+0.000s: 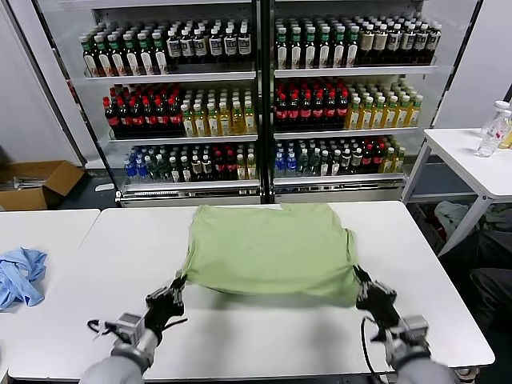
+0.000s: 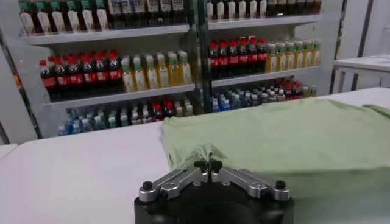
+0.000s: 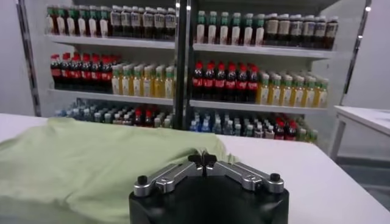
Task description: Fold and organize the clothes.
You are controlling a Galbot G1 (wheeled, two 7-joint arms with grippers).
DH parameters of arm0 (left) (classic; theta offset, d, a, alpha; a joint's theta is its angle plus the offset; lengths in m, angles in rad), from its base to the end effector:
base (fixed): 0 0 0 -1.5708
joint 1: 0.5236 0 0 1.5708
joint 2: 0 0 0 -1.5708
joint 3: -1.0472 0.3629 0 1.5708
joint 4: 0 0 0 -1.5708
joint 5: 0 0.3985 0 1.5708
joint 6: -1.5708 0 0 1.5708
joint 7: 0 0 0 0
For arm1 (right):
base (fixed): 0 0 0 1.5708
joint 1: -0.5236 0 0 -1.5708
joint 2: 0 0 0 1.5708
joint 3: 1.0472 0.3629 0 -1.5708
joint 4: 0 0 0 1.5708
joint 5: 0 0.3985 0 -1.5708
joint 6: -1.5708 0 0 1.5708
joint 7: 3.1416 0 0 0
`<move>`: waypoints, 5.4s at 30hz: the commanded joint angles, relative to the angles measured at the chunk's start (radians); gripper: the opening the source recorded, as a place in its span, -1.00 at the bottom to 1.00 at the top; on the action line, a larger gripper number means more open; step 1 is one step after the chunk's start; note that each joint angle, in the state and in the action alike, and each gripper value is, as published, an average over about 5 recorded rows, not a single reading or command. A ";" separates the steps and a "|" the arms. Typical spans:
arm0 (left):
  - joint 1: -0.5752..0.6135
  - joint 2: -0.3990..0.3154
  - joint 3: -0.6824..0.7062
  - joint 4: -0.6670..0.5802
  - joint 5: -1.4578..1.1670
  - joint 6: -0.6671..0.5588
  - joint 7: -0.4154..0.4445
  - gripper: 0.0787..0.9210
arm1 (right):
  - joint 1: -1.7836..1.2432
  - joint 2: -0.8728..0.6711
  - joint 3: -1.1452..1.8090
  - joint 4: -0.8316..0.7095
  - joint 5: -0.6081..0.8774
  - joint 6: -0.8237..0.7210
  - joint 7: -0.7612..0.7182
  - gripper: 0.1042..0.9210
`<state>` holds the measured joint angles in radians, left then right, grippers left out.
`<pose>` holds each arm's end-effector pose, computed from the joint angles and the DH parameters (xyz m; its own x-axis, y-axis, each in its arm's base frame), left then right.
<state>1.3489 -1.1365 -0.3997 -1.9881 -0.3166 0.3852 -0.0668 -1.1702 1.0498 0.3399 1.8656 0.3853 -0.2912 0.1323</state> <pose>0.2853 0.0439 -0.3000 -0.9255 0.1725 0.3371 0.2096 0.9748 0.0766 0.3415 -0.0626 -0.2931 -0.9653 -0.1334 0.2243 -0.1648 0.9781 -0.1274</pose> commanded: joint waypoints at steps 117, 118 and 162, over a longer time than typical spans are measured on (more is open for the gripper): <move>-0.411 0.037 0.115 0.375 -0.176 0.079 -0.053 0.76 | 0.675 0.032 -0.340 -0.454 0.282 -0.288 0.089 0.76; -0.428 0.038 0.130 0.391 -0.181 0.081 -0.055 0.76 | 0.688 0.042 -0.353 -0.477 0.279 -0.288 0.086 0.76; -0.482 0.032 0.217 0.429 -0.351 0.036 -0.015 -0.92 | 0.689 0.082 -0.361 -0.633 0.312 -0.247 -0.002 -0.97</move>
<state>0.8555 -1.1163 -0.1659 -1.5030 -0.6002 0.4671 -0.0934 -0.4722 1.1460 -0.0300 1.1315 0.6942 -0.5546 0.1359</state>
